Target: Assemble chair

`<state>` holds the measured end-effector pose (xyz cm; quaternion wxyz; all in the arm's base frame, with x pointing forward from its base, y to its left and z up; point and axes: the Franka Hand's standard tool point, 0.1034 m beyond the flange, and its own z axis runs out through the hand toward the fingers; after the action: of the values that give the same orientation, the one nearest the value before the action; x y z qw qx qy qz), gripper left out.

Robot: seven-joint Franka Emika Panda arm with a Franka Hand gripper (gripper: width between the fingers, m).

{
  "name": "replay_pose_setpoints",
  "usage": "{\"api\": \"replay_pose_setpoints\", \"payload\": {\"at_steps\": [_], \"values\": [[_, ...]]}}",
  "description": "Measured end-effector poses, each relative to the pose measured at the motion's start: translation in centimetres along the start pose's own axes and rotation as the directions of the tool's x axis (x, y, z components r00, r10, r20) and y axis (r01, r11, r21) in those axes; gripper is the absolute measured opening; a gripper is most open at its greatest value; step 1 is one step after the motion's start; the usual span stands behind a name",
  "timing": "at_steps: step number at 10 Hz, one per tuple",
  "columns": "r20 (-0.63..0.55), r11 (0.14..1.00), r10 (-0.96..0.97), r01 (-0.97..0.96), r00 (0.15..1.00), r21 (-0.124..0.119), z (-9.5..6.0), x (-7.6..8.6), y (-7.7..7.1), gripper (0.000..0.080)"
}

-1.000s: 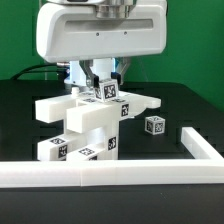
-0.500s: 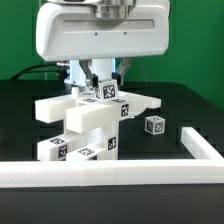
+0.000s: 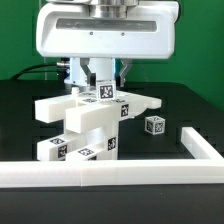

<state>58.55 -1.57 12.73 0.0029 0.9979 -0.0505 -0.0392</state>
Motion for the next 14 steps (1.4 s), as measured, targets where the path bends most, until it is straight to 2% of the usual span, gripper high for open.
{"api": "replay_pose_setpoints", "payload": {"at_steps": [5, 12, 13, 14], "values": [[0.0, 0.951, 0.31, -0.31, 0.951, 0.001, 0.01, -0.01, -0.1, 0.0287], [0.002, 0.758, 0.652, -0.652, 0.758, 0.002, 0.02, -0.02, -0.28, 0.0287], [0.002, 0.759, 0.652, -0.652, 0.759, 0.002, 0.02, -0.02, -0.28, 0.0393], [0.002, 0.764, 0.645, -0.645, 0.764, 0.002, 0.02, -0.02, -0.28, 0.0543]]}}
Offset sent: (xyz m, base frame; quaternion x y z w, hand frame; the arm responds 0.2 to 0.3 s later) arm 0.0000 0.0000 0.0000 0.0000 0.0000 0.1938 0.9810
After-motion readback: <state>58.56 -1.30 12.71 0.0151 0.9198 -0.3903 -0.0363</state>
